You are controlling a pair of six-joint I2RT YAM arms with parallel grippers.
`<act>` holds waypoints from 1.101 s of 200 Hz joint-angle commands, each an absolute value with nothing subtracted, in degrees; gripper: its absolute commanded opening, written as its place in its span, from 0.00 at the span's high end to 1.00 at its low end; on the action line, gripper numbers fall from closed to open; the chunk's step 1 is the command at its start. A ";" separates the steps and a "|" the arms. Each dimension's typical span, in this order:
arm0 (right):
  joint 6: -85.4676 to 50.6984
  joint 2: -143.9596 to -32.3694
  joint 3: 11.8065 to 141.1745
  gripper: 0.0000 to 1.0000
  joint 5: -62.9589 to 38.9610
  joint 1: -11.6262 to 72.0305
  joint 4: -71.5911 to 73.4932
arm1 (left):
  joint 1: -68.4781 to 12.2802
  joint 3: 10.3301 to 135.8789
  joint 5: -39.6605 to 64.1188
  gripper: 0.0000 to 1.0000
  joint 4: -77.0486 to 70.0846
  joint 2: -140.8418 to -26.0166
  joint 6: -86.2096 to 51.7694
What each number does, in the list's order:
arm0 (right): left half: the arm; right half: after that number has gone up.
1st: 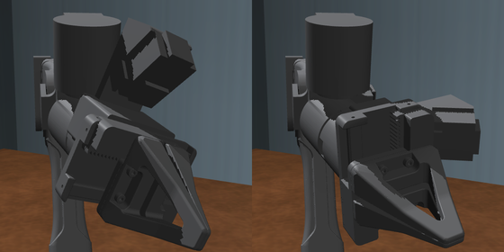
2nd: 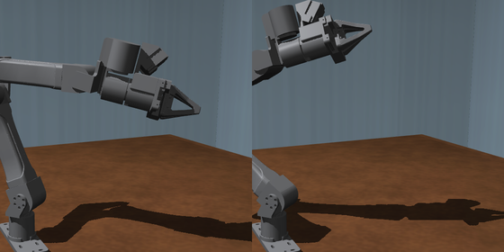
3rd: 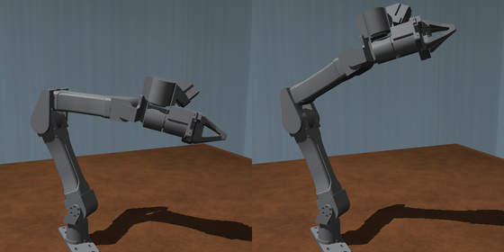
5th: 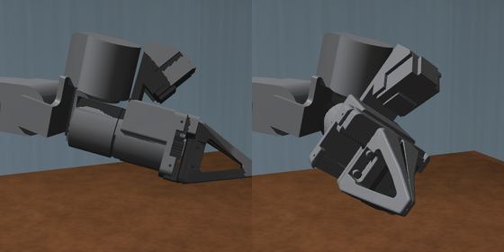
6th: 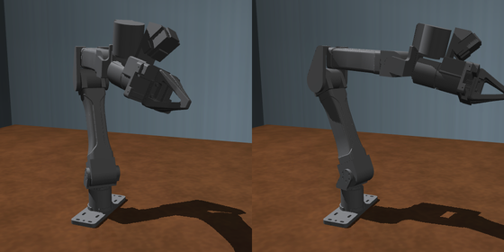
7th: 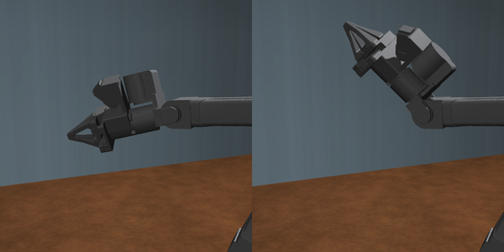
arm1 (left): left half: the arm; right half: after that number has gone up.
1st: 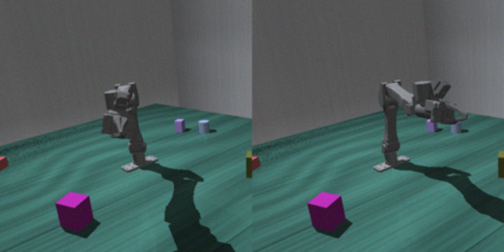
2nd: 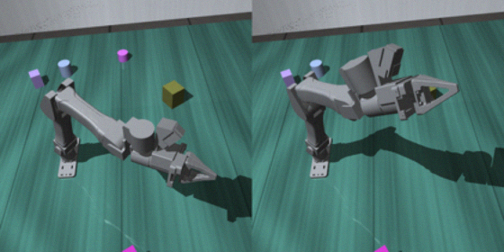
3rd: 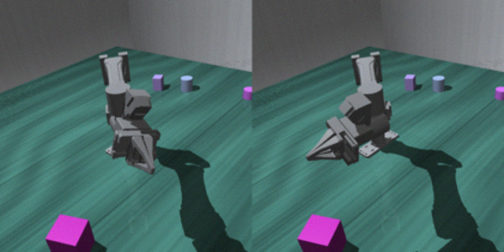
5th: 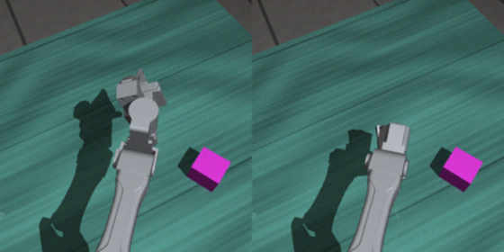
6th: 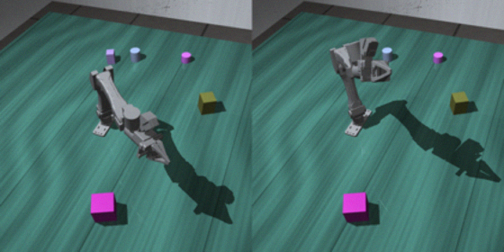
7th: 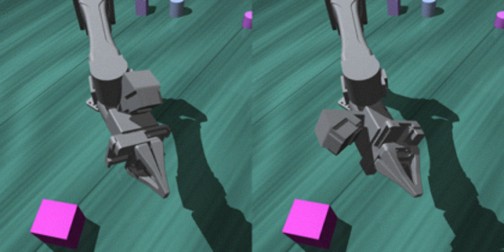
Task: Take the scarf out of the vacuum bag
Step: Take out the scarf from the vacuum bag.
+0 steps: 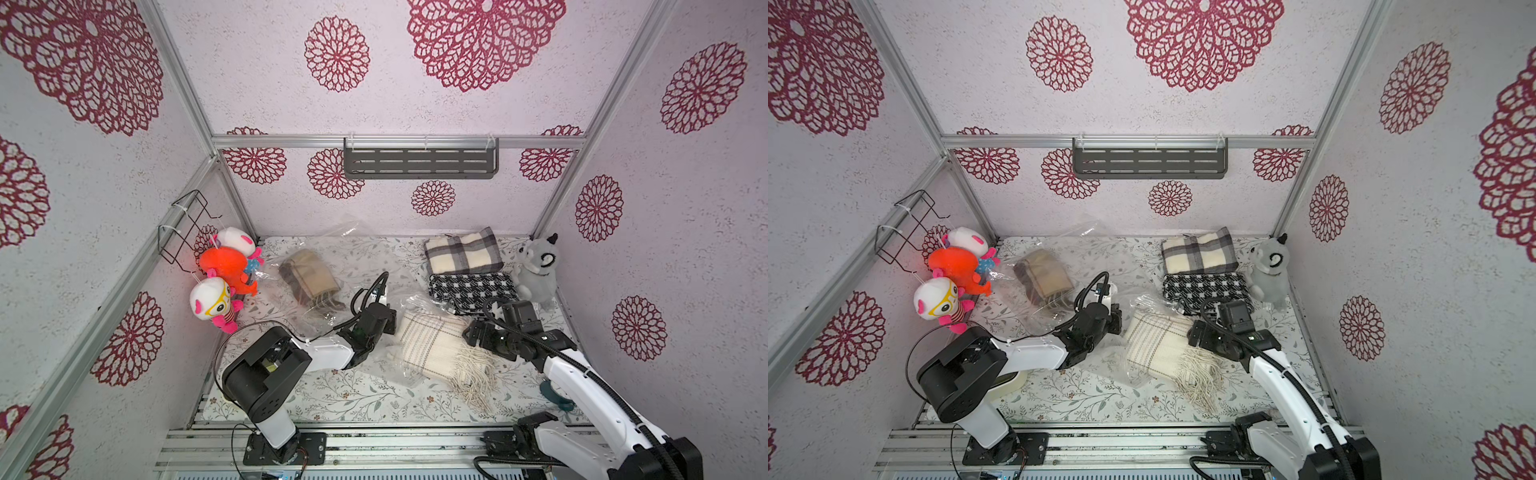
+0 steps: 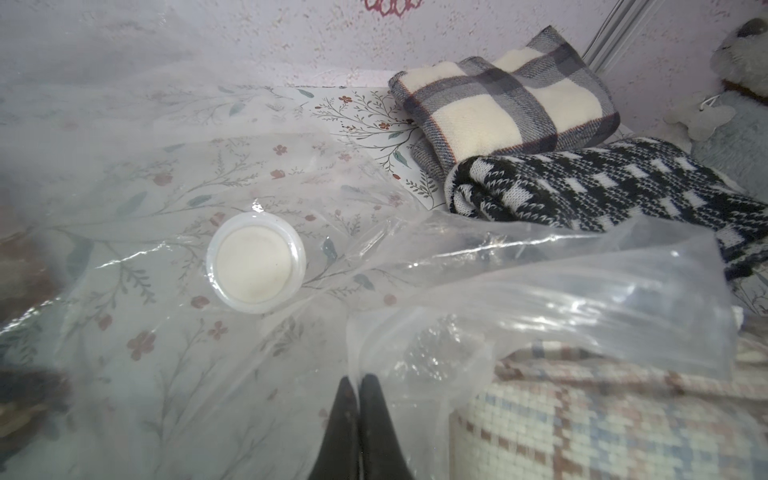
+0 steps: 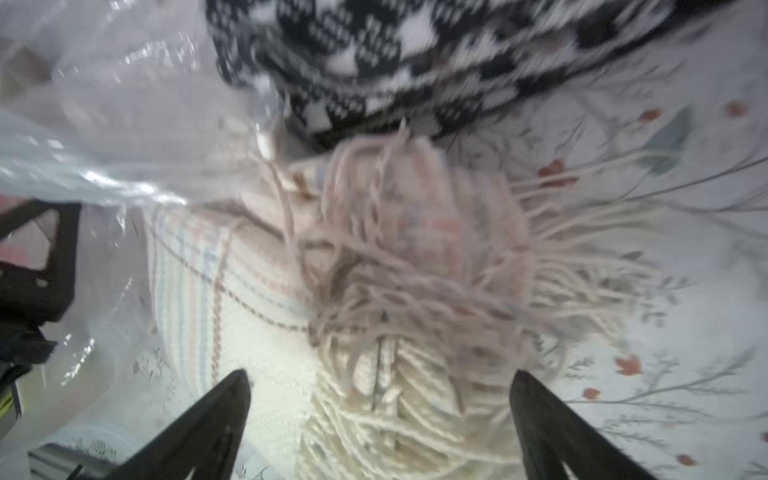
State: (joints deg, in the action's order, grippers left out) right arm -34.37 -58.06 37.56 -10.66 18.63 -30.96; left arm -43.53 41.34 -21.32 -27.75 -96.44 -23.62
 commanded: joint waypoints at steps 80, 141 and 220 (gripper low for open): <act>-36.57 -67.32 32.29 0.27 -8.37 20.04 -20.43 | -44.50 39.27 -22.39 1.00 -28.26 -93.98 -23.19; -31.51 -71.17 40.57 0.97 -6.13 15.60 -35.21 | -44.47 37.11 -23.16 1.00 -29.61 -93.75 -23.36; -21.37 -80.83 49.79 0.96 3.36 3.94 -49.60 | -42.80 35.07 -24.76 1.00 -32.63 -94.46 -24.14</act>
State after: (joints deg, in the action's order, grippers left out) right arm -25.69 -79.83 48.21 -5.76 8.23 -42.37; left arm -43.97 35.57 -23.40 -31.14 -94.21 -23.88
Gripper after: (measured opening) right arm 0.082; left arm 0.048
